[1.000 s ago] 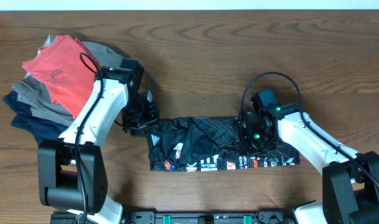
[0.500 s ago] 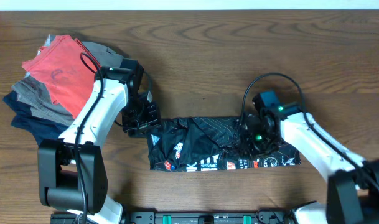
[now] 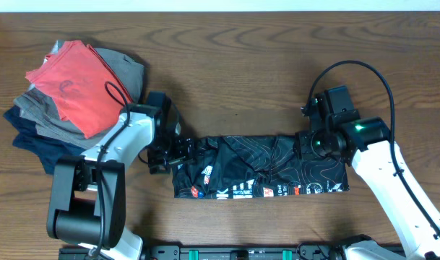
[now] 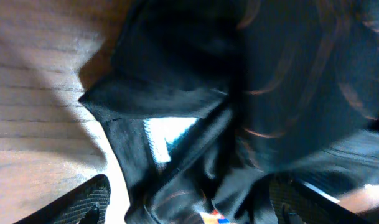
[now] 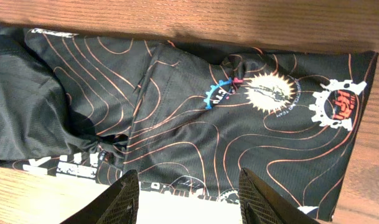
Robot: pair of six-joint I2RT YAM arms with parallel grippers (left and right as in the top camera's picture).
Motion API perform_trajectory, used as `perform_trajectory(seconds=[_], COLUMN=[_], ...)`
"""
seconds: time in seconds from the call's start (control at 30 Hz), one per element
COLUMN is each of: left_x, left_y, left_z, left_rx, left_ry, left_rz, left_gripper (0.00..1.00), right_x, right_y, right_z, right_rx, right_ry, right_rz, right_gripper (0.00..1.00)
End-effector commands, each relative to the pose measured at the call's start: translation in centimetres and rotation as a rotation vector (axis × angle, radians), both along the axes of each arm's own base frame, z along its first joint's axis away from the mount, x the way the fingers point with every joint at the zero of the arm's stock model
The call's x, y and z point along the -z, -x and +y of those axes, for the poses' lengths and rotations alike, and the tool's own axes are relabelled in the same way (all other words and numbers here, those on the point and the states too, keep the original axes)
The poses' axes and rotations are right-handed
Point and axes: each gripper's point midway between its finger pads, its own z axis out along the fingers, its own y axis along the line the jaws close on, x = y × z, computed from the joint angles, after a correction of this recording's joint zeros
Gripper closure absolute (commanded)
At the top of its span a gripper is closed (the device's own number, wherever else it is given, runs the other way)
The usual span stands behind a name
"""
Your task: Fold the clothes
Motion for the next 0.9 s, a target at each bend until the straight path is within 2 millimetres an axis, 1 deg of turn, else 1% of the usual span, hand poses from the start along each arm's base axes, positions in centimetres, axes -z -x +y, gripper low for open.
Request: perform_trajectory(seconds=[0.0,0.07,0.17,0.3,0.4,0.47,0.53,0.57,0.63,0.7,0.73,0.8,0.87], left_x=[0.8,1.1,1.5,1.3,1.2,1.2,1.2,1.2,1.2,1.2,1.2,1.3,0.9], left_y=[1.1,1.4,1.9,2.0,2.0,2.0,1.9,1.9,1.8,1.7,1.6,1.0,0.1], left_z=[-0.6,-1.9,-3.2,-5.1,-5.5,-5.5,-5.5,-5.5,-5.5,-5.6,-5.5,-4.7,-3.1], left_rx=[0.020,0.047,0.082,0.124,0.126,0.125,0.126,0.126,0.127,0.127,0.128,0.121,0.101], left_ry=[0.029,0.084,0.114,0.168,0.182,0.182,0.183,0.182,0.183,0.185,0.181,0.136,0.065], left_rz=[0.012,-0.001,-0.010,-0.031,-0.032,-0.031,-0.035,-0.036,-0.041,-0.047,-0.051,-0.064,-0.070], left_gripper=[0.15,0.15,0.15,0.15,0.16,0.21,0.32,0.41,0.54,0.79,0.94,0.94,0.94], right_x=[0.1,0.1,0.1,0.1,0.1,0.2,0.2,0.1,0.1,0.1,0.1,0.2,0.3], right_y=[-0.2,-0.2,-0.2,-0.1,0.0,0.0,0.0,0.0,-0.1,0.0,0.0,0.0,-0.1], right_z=[-0.7,-0.7,-0.7,-0.7,-0.7,-0.7,-0.7,-0.7,-0.7,-0.7,-0.7,-1.0,-1.7], right_rx=[0.041,0.041,0.041,0.040,0.040,0.040,0.040,0.040,0.040,0.040,0.040,0.045,0.088], right_ry=[0.013,0.013,0.012,0.014,0.015,0.016,0.016,0.015,0.015,0.015,0.015,0.027,0.059], right_rz=[0.005,0.004,0.003,0.007,0.011,0.013,0.012,0.010,0.009,0.009,0.009,0.009,0.008], right_gripper=[0.50,0.50,0.51,0.51,0.51,0.51,0.51,0.51,0.51,0.51,0.51,0.52,0.52])
